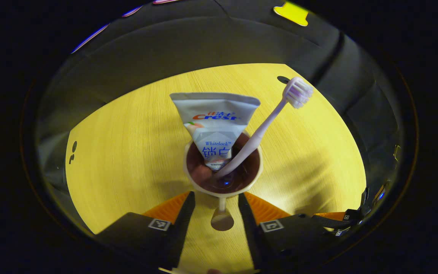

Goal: Put the toothbrush and toothpaste on the desktop into the cup, then pick up the cup and place it on the coaster on the desktop.

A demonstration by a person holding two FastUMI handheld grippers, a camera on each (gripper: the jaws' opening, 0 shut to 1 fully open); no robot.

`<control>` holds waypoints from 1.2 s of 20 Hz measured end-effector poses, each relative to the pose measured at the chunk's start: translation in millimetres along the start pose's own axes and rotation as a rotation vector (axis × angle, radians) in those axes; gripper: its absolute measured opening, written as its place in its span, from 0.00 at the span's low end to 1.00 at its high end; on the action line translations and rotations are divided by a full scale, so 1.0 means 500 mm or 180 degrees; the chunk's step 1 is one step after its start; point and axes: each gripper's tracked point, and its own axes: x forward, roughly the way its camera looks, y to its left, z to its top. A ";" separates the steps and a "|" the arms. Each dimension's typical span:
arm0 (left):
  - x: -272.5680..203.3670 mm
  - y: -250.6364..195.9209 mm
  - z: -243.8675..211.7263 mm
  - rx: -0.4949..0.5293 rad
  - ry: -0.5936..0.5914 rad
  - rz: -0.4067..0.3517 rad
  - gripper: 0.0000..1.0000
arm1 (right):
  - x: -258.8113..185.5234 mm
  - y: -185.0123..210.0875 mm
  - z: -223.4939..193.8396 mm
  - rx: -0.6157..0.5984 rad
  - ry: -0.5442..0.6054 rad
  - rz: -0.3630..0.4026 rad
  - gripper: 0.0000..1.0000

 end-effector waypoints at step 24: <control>-0.317 0.172 -0.273 -0.0842 -0.1049 0.0284 0.95 | -0.034 0.207 -0.031 -0.0239 0.0402 0.0281 0.56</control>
